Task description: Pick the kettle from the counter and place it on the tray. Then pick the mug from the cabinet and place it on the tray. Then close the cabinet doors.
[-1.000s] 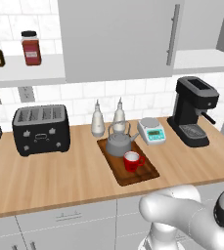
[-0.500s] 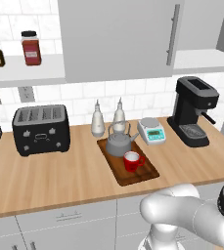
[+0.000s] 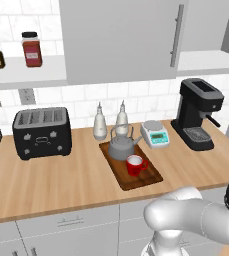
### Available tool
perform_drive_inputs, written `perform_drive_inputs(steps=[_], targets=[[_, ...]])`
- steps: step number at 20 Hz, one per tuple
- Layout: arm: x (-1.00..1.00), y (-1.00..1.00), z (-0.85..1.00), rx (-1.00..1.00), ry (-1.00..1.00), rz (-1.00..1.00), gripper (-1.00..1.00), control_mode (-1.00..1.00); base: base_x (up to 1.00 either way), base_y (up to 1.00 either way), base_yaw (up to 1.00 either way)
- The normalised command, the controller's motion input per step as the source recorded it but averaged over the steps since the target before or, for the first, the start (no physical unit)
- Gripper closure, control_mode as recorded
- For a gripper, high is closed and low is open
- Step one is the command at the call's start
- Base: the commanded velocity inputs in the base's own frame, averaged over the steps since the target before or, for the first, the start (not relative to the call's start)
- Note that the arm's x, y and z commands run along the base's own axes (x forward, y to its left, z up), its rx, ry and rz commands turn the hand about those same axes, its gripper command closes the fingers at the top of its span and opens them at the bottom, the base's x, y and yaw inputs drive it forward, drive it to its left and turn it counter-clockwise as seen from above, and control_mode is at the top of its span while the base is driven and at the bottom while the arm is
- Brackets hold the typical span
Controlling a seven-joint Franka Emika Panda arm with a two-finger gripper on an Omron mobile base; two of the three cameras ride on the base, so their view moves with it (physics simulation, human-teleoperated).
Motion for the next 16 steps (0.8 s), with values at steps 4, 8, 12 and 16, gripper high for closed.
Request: perform_drive_inputs(steps=[4,8,12,16], targets=[[0.41,0.28,-0.27,0.08,0.06,0.17,-1.00,-1.00,0.00,0.00,0.00],[0.42,0.42,-0.43,0.03,0.00,0.17,-1.00,-1.00,0.00,0.00,0.00],[0.61,0.37,-0.54,0.00,0.00,0.13,-1.00,-1.00,0.00,0.00,0.00],[0.72,0.32,-0.64,0.00,0.00,0.11,-1.00,-1.00,0.00,0.00,0.00]])
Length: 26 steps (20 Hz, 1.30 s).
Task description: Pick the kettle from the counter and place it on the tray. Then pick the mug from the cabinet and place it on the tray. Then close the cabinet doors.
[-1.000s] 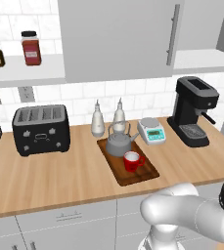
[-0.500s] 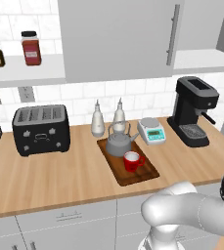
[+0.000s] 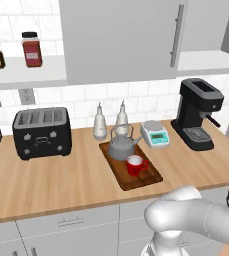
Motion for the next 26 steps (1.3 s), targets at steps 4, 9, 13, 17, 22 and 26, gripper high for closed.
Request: perform_drive_inputs(steps=[4,9,13,17,22,26], targets=[[0.67,0.31,-0.56,0.00,0.00,0.11,-1.00,-1.00,0.00,0.00,0.00],[0.62,0.38,-0.42,0.00,0.00,0.10,-1.00,-1.00,0.00,0.00,0.00],[0.76,0.37,-0.28,0.00,0.01,0.09,-1.00,-1.00,0.00,0.00,0.00],[0.75,0.40,-0.33,0.00,0.02,0.08,-1.00,-1.00,0.00,0.00,0.00],[0.80,0.48,-0.47,0.00,0.00,0.08,-1.00,-1.00,0.00,0.00,0.00],[0.92,0.49,-0.40,0.02,0.00,0.15,-1.00,-1.00,0.00,0.00,0.00]])
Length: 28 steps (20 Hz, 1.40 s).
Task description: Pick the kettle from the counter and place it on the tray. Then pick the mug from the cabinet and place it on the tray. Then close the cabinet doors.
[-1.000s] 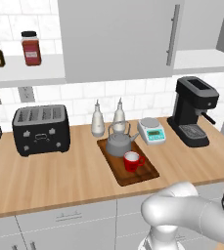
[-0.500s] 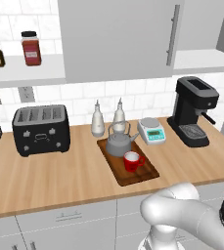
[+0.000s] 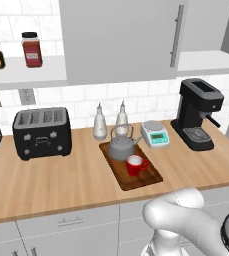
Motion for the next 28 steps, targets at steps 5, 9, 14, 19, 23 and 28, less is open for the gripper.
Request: perform_drive_inputs(steps=[5,9,14,19,23,28], targets=[[0.99,0.45,-0.29,0.08,0.00,0.20,-1.00,-1.00,0.00,0.00,0.00],[1.00,0.30,-0.27,0.09,0.05,0.21,-1.00,-1.00,0.00,0.00,0.00],[1.00,0.23,-0.27,0.02,0.00,0.13,-1.00,-1.00,0.00,0.00,0.00],[1.00,0.36,-0.24,-0.01,0.10,0.00,-1.00,-1.00,0.00,0.00,0.00],[0.99,0.30,-0.26,-0.11,0.19,-0.02,-1.00,-1.00,0.00,0.00,0.00],[0.93,0.18,-0.32,-0.20,0.15,-0.07,-1.00,-1.00,0.00,0.00,0.00]])
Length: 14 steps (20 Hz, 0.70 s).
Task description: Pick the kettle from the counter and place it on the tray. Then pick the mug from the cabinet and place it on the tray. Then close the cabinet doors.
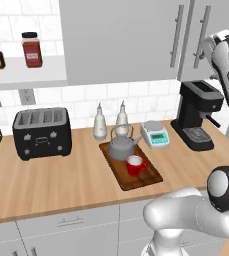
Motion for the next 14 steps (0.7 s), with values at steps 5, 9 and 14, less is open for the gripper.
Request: perform_drive_inputs(steps=[5,9,14], targets=[[0.88,0.09,-0.39,-0.21,0.13,-0.07,-1.00,-1.00,0.00,0.00,0.00],[0.63,0.01,-0.47,-0.21,0.12,-0.02,-1.00,-1.00,0.00,0.00,0.00],[0.43,0.00,-0.40,-0.19,0.11,-0.03,-1.00,-1.00,0.00,0.00,0.00]])
